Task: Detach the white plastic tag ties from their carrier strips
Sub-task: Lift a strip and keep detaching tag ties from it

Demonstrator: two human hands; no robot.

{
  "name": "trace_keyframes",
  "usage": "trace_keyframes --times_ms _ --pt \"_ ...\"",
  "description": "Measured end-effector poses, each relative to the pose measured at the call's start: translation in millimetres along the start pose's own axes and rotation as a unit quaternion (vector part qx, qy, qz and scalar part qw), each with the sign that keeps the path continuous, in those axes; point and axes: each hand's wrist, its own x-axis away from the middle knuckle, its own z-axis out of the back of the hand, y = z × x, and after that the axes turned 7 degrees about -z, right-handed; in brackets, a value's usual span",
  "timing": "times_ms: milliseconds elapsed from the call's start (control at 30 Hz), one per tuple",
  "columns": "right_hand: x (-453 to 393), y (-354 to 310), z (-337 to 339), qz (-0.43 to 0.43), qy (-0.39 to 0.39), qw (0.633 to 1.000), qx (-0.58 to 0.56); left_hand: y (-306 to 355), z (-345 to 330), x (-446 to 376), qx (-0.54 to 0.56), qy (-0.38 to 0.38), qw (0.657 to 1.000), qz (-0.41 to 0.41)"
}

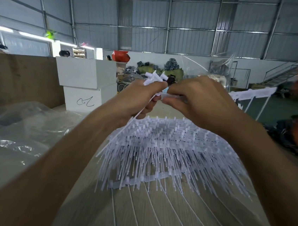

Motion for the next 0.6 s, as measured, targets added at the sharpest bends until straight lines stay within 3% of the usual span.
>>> trace_keyframes --times_ms 133,233,400,600 --pt "-3.2 -0.7 3.4 -0.008 0.002 1.000 -0.012 6.0 13.2 7.2 -0.015 -0.072 0.997 -0.008" --pt "-2.7 -1.3 9.0 -0.030 -0.039 0.985 -0.167 9.1 19.7 13.2 0.020 -0.103 0.994 -0.042" --pt "2.6 6.0 25.9 -0.006 -0.181 0.911 -0.372 10.7 17.4 20.9 0.089 -0.204 0.973 -0.053" --pt "12.2 23.2 42.0 0.012 -0.296 0.825 -0.480 19.0 4.4 27.7 0.129 -0.352 0.924 -0.075"
